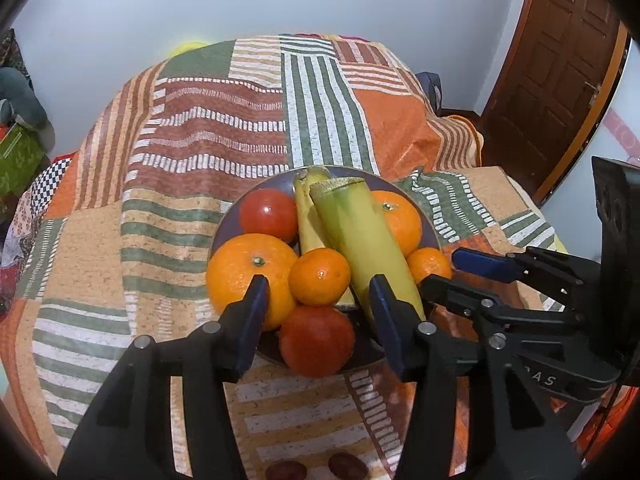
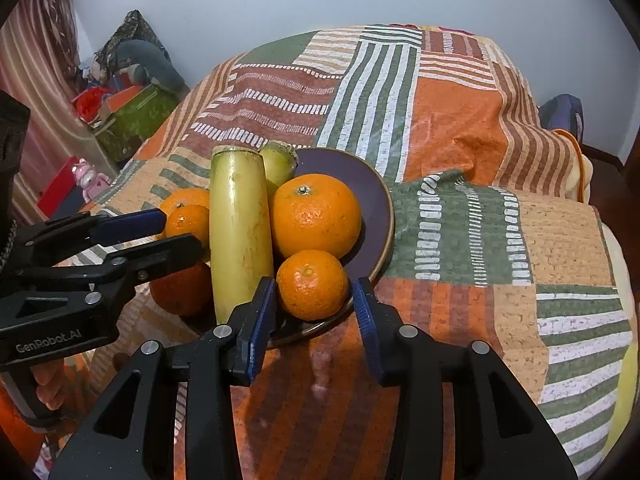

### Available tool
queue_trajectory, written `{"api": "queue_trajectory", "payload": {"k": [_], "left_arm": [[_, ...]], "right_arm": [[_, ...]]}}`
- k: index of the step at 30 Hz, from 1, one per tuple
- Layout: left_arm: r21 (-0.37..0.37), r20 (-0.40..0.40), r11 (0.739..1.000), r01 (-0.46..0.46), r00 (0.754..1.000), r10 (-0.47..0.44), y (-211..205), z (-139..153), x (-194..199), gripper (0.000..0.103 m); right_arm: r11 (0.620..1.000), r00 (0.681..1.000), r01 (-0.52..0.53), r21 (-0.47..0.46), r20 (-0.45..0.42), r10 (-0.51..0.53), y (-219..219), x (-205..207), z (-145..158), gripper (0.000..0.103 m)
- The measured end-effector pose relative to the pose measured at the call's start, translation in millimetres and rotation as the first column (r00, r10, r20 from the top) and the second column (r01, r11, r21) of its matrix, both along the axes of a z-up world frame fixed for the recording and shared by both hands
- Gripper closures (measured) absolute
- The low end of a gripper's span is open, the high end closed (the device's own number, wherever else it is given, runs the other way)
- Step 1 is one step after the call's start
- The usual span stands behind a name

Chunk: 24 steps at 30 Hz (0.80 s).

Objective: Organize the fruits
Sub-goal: 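Place the tangerine on the plate with the left gripper while the right gripper places its tangerine beside it, then move both grippers to the two dark red dates on the bedspread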

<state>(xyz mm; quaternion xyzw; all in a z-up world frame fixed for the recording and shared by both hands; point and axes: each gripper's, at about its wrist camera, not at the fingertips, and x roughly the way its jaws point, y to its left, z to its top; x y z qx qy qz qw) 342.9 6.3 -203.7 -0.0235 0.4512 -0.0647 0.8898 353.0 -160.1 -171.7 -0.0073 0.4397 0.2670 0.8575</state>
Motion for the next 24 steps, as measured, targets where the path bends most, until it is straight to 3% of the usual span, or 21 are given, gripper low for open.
{"api": "queue_trajectory", "payload": {"k": [15, 24], "left_arm": [[0.001, 0.072, 0.999, -0.047, 0.996, 0.047, 35.7, 49.3, -60.6, 0.051], [0.0, 0.016, 0.999, -0.049, 0.999, 0.049, 52.5, 36.1, -99.1, 0.051]], "right_arm": [[1.0, 0.993, -0.023, 0.016, 0.12, 0.021, 7.8, -48.1, 52.3, 0.06], [0.996, 0.99, -0.085, 0.001, 0.112, 0.084, 31.0, -76.5, 44.4, 0.06]]}}
